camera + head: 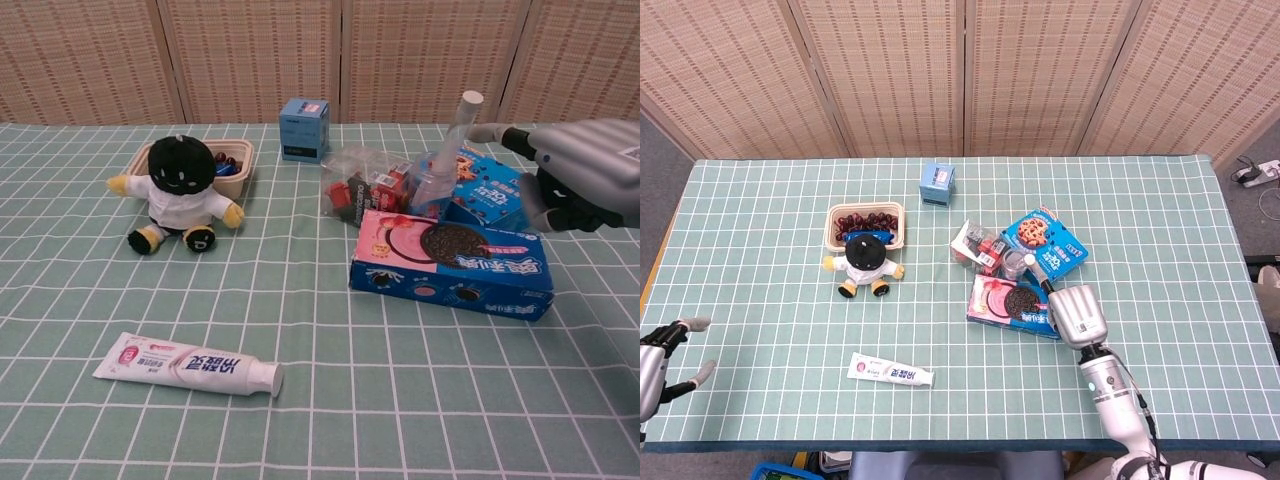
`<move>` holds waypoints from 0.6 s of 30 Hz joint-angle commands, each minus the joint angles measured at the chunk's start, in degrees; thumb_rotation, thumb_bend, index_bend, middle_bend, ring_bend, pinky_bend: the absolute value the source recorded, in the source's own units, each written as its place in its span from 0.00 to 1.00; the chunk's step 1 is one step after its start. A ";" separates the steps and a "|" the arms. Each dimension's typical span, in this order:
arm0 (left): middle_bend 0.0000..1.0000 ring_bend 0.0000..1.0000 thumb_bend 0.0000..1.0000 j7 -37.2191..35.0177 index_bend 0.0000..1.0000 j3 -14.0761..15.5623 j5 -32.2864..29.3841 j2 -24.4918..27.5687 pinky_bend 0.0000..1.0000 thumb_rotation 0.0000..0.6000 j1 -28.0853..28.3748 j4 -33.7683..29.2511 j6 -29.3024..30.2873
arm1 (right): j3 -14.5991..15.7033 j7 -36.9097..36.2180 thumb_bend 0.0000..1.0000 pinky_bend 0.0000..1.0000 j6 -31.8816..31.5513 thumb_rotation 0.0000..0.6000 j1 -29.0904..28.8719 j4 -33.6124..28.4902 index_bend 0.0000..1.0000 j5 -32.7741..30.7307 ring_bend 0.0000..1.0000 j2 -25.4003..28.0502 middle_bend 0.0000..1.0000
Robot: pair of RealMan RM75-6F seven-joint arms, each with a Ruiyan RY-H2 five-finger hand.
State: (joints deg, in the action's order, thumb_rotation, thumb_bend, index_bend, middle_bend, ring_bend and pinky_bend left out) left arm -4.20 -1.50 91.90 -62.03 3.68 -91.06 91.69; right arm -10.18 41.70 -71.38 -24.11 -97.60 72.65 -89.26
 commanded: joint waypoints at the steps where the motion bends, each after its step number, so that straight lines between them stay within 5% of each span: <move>1: 0.40 0.44 0.24 -0.01 0.39 0.00 -0.01 0.04 0.59 1.00 0.00 -0.03 -0.04 | 0.11 0.07 0.80 1.00 -0.05 1.00 -0.41 -0.06 0.07 0.01 1.00 -0.24 0.99; 18: 0.40 0.44 0.24 0.11 0.39 0.17 0.29 0.22 0.59 1.00 -0.07 -0.21 -0.19 | 1.28 -1.47 0.78 1.00 -1.69 1.00 -1.46 -1.62 0.07 1.67 1.00 0.55 0.98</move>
State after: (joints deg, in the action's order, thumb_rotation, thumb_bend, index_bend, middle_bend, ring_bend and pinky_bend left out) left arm -4.09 -1.33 92.19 -61.81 3.60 -91.27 91.49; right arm -9.30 41.00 -72.56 -25.93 -98.85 73.73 -89.22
